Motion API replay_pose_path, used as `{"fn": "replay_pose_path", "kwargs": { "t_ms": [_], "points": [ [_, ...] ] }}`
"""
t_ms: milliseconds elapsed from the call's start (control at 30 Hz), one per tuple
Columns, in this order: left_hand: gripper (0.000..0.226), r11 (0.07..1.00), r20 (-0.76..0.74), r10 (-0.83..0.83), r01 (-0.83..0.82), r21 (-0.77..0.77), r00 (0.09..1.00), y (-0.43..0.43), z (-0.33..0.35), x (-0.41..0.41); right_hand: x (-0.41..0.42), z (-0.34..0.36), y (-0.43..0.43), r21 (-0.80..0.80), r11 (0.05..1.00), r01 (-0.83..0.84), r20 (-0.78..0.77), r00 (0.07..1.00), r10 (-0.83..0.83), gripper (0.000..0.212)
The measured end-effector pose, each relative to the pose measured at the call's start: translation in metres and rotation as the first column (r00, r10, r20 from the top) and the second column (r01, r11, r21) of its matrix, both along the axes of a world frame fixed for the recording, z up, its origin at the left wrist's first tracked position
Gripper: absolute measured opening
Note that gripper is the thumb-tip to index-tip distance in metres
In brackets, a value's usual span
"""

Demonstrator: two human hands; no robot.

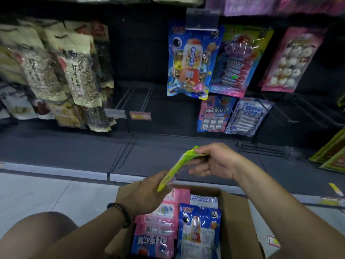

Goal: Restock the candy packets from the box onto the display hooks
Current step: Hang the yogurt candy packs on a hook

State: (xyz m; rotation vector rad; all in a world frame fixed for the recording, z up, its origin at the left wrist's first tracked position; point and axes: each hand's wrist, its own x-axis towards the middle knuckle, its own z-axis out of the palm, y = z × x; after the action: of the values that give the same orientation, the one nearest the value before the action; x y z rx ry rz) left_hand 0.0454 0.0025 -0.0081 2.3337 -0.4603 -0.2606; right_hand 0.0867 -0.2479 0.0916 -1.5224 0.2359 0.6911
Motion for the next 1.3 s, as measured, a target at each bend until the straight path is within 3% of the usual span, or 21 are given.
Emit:
{"fn": "replay_pose_path", "kwargs": {
  "t_ms": [67, 167, 200, 267, 333, 400, 500, 600, 767, 967, 1167, 1300],
  "points": [
    [0.024, 0.995, -0.044, 0.098, -0.099, -0.022, 0.994, -0.005, 0.008, 0.001, -0.004, -0.006, -0.004, -0.005, 0.999, 0.051, 0.023, 0.998, -0.051, 0.048],
    [0.009, 0.959, -0.118, 0.198, -0.217, -0.181, 0.973, -0.012, 0.023, 0.009, -0.002, -0.008, -0.013, 0.019, 0.996, 0.086, 0.112, 0.99, -0.087, 0.075],
    [0.015, 0.944, -0.132, 0.233, -0.257, -0.207, 0.964, -0.012, 0.029, 0.009, -0.001, -0.004, -0.015, 0.074, 0.992, 0.098, 0.147, 0.983, -0.108, 0.077],
    [0.014, 0.916, -0.183, 0.254, -0.297, -0.27, 0.95, -0.008, 0.034, 0.013, -0.001, 0.003, -0.015, 0.129, 0.984, 0.125, 0.264, 0.952, -0.156, 0.059],
    [0.015, 0.894, -0.222, 0.227, -0.293, -0.34, 0.948, -0.005, 0.041, 0.014, -0.001, 0.001, -0.017, -0.021, 0.989, 0.146, 0.438, 0.89, -0.122, 0.03],
    [0.015, 0.855, -0.301, 0.19, -0.308, -0.417, 0.935, -0.004, 0.052, 0.015, -0.007, -0.003, -0.019, -0.227, 0.962, 0.155, 0.604, 0.797, 0.014, 0.053],
    [0.024, 0.829, -0.451, 0.069, -0.303, -0.47, 0.89, -0.01, 0.07, 0.017, -0.024, 0.003, -0.022, -0.278, 0.958, 0.066, 0.685, 0.713, 0.15, 0.095],
    [0.031, 0.825, -0.499, -0.015, -0.272, -0.495, 0.866, -0.023, 0.087, 0.022, -0.03, 0.012, -0.031, -0.32, 0.947, 0.021, 0.734, 0.638, 0.233, 0.101],
    [0.024, 0.769, -0.354, 0.043, -0.258, -0.585, 0.934, -0.075, 0.13, 0.049, -0.01, 0.046, -0.064, -0.192, 0.952, 0.238, 0.797, 0.604, 0.01, 0.093],
    [0.03, 0.672, -0.171, 0.137, -0.218, -0.707, 0.976, -0.15, 0.184, 0.102, 0.028, 0.08, -0.113, -0.068, 0.913, 0.402, 0.871, 0.47, -0.143, 0.084],
    [0.086, 0.814, 0.262, 0.201, -0.012, -0.581, 0.944, -0.201, 0.211, 0.149, 0.061, 0.084, -0.143, 0.068, 0.787, 0.613, 0.925, 0.258, -0.281, 0.079],
    [0.095, 0.826, 0.355, 0.127, 0.1, -0.555, 0.926, -0.216, 0.219, 0.161, 0.074, 0.094, -0.154, 0.074, 0.74, 0.669, 0.957, 0.16, -0.24, 0.075]
  ]
}}
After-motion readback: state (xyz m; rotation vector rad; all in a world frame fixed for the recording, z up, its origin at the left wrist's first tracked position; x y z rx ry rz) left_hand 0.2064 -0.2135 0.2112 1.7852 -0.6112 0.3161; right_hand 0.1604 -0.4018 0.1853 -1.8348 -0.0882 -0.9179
